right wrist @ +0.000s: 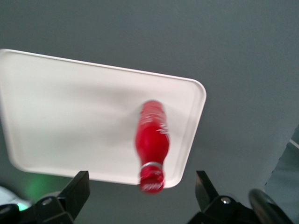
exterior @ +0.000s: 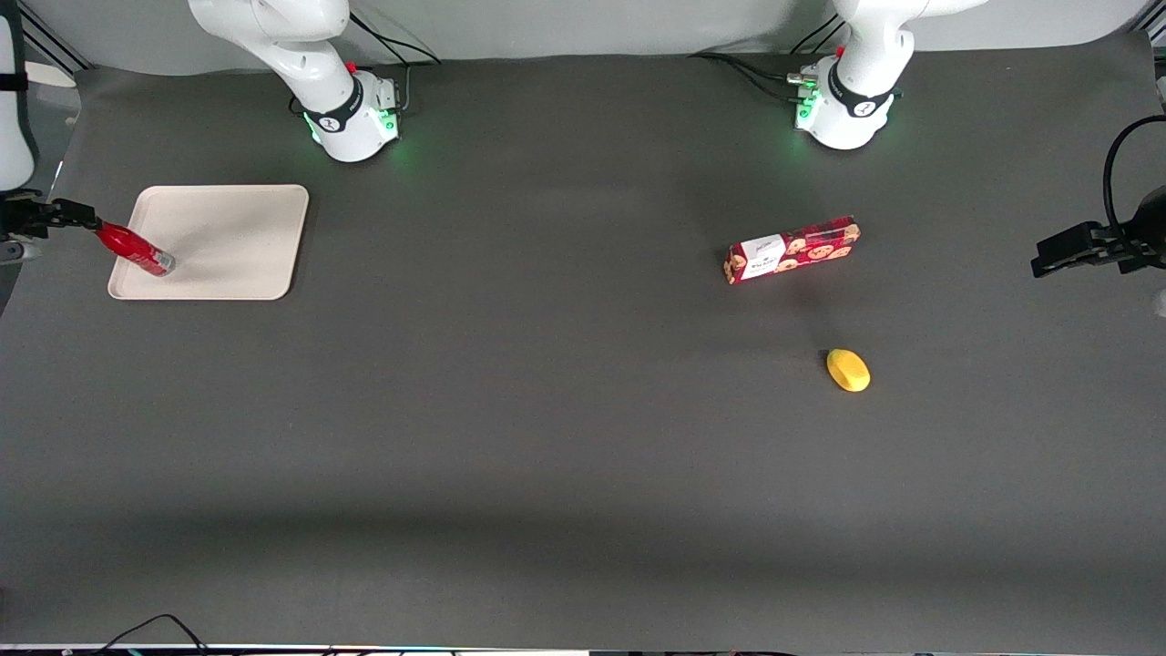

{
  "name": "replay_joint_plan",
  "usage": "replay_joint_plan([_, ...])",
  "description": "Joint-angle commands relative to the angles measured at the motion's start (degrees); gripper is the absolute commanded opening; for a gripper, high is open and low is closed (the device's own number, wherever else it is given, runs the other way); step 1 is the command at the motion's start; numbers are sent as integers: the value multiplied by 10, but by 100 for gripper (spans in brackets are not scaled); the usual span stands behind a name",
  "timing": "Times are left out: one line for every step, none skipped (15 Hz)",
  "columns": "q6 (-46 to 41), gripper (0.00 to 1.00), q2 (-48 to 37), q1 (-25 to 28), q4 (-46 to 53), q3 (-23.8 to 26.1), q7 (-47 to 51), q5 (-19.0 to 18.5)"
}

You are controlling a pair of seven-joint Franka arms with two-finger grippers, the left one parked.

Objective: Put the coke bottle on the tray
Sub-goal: 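Lower the bottle onto the tray and open the right gripper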

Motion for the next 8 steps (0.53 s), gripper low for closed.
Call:
replay_joint_plan([-162, 100, -23, -1, 124, 68, 37, 34])
replay_joint_plan([-202, 100, -30, -2, 155, 94, 62, 34])
replay_joint_plan([-240, 100, -39, -2, 183, 120, 91, 38])
replay_joint_plan([-276, 100, -53, -2, 206, 145, 124, 50])
replay_joint_plan([-300, 100, -66, -3, 220, 176, 154, 65])
replay_joint_plan([-316, 100, -82, -3, 231, 207, 191, 73])
replay_joint_plan([-323, 100, -95, -2, 239, 238, 233, 75])
replay_joint_plan([-326, 100, -104, -2, 248, 275, 271, 76])
